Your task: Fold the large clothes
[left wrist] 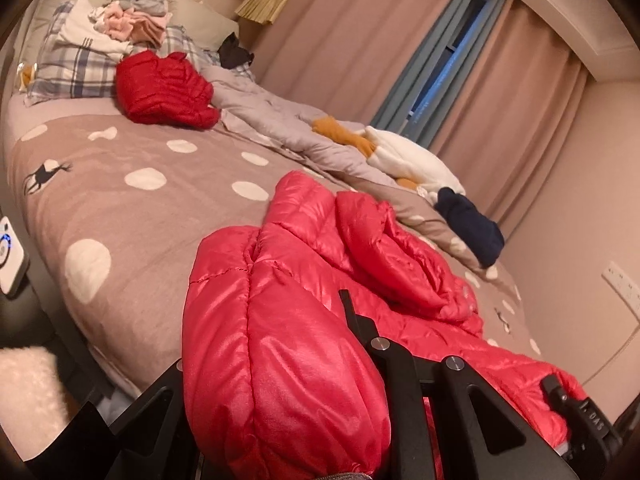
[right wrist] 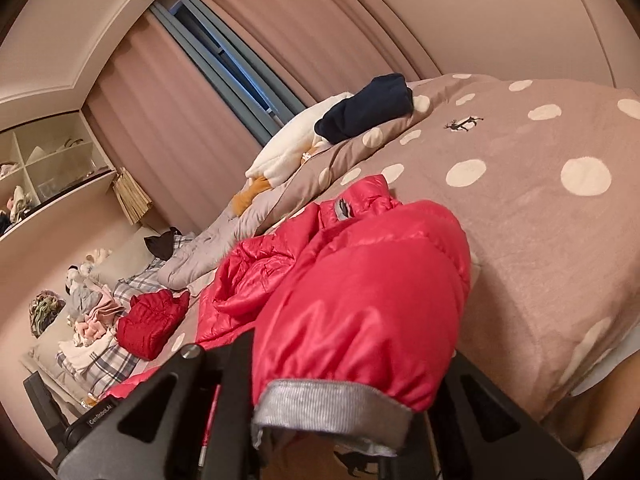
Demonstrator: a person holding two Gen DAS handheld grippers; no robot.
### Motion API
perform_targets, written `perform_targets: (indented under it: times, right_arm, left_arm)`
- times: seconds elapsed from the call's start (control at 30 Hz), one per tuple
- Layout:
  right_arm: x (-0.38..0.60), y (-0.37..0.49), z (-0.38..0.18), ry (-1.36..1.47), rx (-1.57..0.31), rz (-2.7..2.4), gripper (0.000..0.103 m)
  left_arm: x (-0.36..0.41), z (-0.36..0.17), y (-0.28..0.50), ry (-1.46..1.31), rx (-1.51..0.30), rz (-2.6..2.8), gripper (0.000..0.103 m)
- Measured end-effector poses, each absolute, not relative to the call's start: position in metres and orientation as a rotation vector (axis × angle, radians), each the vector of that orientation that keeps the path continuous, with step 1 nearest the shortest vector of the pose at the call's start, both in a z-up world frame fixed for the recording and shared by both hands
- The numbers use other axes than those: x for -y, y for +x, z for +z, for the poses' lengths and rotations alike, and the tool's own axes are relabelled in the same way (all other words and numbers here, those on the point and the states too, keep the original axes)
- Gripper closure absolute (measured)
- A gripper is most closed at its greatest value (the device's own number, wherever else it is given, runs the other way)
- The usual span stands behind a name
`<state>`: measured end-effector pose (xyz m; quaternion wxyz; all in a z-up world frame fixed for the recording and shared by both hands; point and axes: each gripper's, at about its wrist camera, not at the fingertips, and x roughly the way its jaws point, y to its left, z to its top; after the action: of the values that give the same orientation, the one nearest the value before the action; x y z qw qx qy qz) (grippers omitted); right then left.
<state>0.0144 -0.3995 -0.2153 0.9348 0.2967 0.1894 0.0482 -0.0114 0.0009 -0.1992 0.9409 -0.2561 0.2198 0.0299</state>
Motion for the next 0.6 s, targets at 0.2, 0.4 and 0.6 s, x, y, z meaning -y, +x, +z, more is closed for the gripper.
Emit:
perform_targets:
  times: [0.2,0.4,0.6]
  right_arm:
    - [0.399,0.009,-0.202,0.541,-0.342,0.098,0.092]
    - [0.393,0.009,-0.2,0.491,-0.354,0.115,0.091]
    - [0.387,0.003,-0.19,0.455,-0.33,0.129,0.091]
  left_arm:
    - [0.0,-0.191,-0.015,-0.47,-0.422,0.076,0.086]
    - [-0.012,-0.194,-0.014,-0.496,-0.437,0.069,0.086]
    - [-0.016,-0.188,-0.018,-0.488,-0.43,0.071,0.086]
